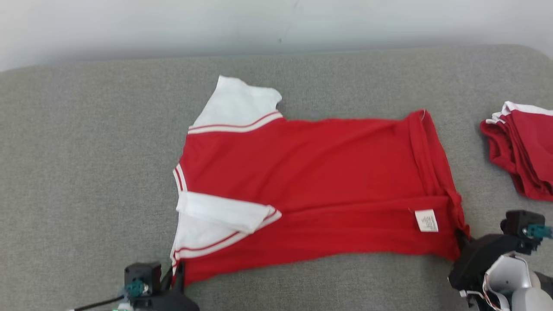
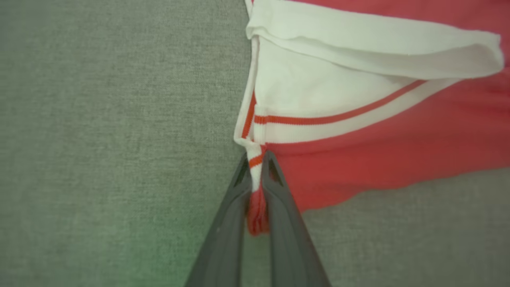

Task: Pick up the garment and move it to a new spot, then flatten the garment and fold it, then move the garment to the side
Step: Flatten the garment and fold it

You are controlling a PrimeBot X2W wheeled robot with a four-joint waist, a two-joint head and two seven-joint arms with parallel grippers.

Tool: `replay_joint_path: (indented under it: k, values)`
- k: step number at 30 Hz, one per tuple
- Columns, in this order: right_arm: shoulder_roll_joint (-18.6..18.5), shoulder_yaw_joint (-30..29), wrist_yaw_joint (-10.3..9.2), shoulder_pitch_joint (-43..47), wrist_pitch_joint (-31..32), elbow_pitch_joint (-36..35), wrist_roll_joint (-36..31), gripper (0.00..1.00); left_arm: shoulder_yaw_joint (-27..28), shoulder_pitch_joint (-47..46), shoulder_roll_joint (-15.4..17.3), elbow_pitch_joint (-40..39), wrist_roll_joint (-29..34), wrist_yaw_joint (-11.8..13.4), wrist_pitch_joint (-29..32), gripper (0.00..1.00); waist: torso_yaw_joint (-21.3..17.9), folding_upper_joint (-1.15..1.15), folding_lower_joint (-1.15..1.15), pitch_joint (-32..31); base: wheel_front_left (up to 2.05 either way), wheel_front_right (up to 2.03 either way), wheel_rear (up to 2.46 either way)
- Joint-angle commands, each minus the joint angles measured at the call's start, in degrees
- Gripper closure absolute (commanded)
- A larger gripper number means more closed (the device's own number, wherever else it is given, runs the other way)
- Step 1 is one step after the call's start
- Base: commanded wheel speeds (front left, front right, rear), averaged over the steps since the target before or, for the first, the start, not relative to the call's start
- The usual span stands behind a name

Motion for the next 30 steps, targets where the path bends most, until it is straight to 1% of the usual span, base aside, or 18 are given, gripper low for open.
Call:
replay_joint_path:
  k: [1,4,9,12,13,14,15,16,17,18,24,28,30]
  values:
    - [0.12,-0.87,-0.06,2.04,0.57,-1.05,1.04,1.00,-0.26,3.08,1.25,-0.56,-1.01,0.88,0.83,1.00,-0.11,0.00,0.00,-1.61,0.00,0.00,0.00]
    - [0.08,-1.61,-0.06,3.34,0.86,-2.09,1.49,1.00,-0.25,4.54,2.02,-2.45,-1.20,1.53,0.97,1.00,-0.09,0.00,0.00,-2.22,0.00,0.00,0.00]
    - [0.04,-3.13,-0.07,6.11,1.66,-3.86,3.01,1.00,0.20,7.32,3.73,-6.68,-1.43,3.51,1.41,1.00,-0.09,0.00,0.00,-2.95,0.00,0.00,0.00]
    - [0.03,-3.06,-0.07,7.53,2.27,-3.41,3.30,1.00,0.06,8.85,4.02,-7.95,-1.89,3.81,1.63,1.00,-0.08,0.00,0.00,-3.15,0.00,0.00,0.00]
    - [0.03,-2.97,-0.07,7.91,2.55,-3.07,3.28,1.00,0.11,9.18,4.05,-8.08,-2.08,3.78,1.52,0.87,-0.07,0.00,0.00,-3.16,0.00,0.00,0.00]
    - [0.03,-2.86,-0.07,8.13,2.46,-2.84,3.26,1.00,0.09,9.55,4.10,-8.03,-2.38,3.75,1.71,0.67,-0.10,0.00,0.00,-3.16,0.00,0.00,0.00]
    - [0.03,-2.90,-0.07,8.29,2.46,-2.50,2.89,1.00,0.03,9.78,4.16,-7.97,-2.44,3.70,1.72,0.68,-0.17,0.00,0.00,-3.17,0.00,0.00,0.00]
    - [0.04,-2.85,-0.07,8.44,2.53,-2.14,2.66,0.91,0.07,9.90,4.11,-7.98,-2.52,3.73,1.55,0.65,-0.25,0.00,0.00,-3.15,0.00,0.00,0.00]
    - [0.04,-2.82,-0.07,8.41,2.39,-1.82,2.57,0.13,0.12,10.06,4.07,-7.97,-2.61,3.77,1.39,0.34,-0.32,0.00,0.00,-3.12,0.00,0.00,0.00]
    - [0.03,-3.28,-0.08,8.05,1.80,-1.67,2.97,0.00,0.18,10.19,4.10,-7.96,-2.65,3.85,1.21,0.00,-0.39,0.00,0.00,-3.08,0.00,0.00,0.00]
    - [0.15,-2.97,-0.06,6.13,0.33,-2.31,2.33,0.00,0.70,10.56,4.81,-8.10,-1.90,5.40,0.66,0.00,-0.69,0.00,0.00,-3.20,0.00,0.00,0.00]
    - [0.12,-3.12,-0.06,5.27,0.74,-5.36,1.67,0.00,1.99,9.11,6.50,-10.10,-1.26,6.14,0.35,0.00,-0.83,0.00,0.00,-3.53,0.00,0.00,0.00]
    - [0.14,-2.69,-0.06,4.05,1.94,-8.83,0.78,0.00,2.64,6.61,8.25,-12.03,-0.57,6.30,1.54,0.00,-1.05,0.00,0.00,-3.39,0.00,0.00,0.00]
